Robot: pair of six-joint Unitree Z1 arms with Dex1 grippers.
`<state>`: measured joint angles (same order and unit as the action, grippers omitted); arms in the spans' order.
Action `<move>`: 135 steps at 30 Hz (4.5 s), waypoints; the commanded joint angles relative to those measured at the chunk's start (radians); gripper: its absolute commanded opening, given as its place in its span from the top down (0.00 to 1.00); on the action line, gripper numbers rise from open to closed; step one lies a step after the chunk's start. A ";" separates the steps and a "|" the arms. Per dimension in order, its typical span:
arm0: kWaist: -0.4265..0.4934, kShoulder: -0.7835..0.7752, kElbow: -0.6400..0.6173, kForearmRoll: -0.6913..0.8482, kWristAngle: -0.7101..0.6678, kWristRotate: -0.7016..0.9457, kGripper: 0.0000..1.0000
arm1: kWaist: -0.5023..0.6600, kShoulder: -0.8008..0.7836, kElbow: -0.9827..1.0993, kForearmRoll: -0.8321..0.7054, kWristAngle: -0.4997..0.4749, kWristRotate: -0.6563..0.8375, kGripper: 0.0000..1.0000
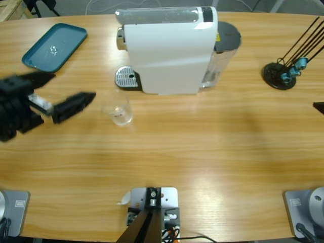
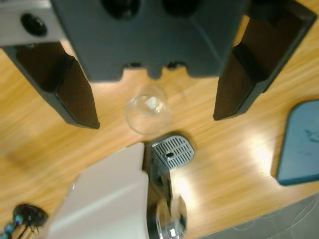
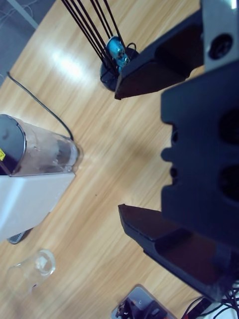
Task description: Pour coffee
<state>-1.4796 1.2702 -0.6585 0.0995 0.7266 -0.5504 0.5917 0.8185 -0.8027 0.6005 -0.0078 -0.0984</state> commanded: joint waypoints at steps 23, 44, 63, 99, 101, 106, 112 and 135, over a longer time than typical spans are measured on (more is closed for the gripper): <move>-0.073 0.542 0.297 -0.674 0.161 -0.068 0.00 | 0.046 0.110 0.023 -0.008 -0.015 0.001 0.10; 0.014 0.665 0.323 -0.892 0.186 -0.045 0.00 | 0.046 0.113 0.023 -0.008 -0.015 0.001 0.10; 0.090 0.718 0.326 -1.037 0.129 0.082 0.40 | 0.046 0.123 0.025 -0.019 -0.015 0.001 0.10; 0.594 0.593 0.269 -1.187 -0.451 0.443 0.69 | 0.045 0.081 0.030 -0.031 -0.019 0.001 0.10; 0.594 0.612 0.250 -1.187 -0.469 0.453 0.69 | 0.045 0.081 0.030 -0.031 -0.018 0.001 0.10; 0.600 0.669 0.217 -1.188 -0.492 0.468 0.69 | 0.045 0.078 0.030 -0.031 -0.019 0.001 0.10; 0.614 0.706 0.195 -1.189 -0.512 0.486 0.69 | 0.045 0.073 0.031 -0.031 -0.020 0.001 0.10; 0.628 0.716 0.175 -1.186 -0.581 0.545 0.00 | 0.040 0.086 0.031 -0.034 -0.013 0.000 0.10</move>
<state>-0.8480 1.9475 -0.4834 -1.0718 0.1678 -0.0193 0.6270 0.9074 -0.8026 0.5755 -0.0079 -0.0984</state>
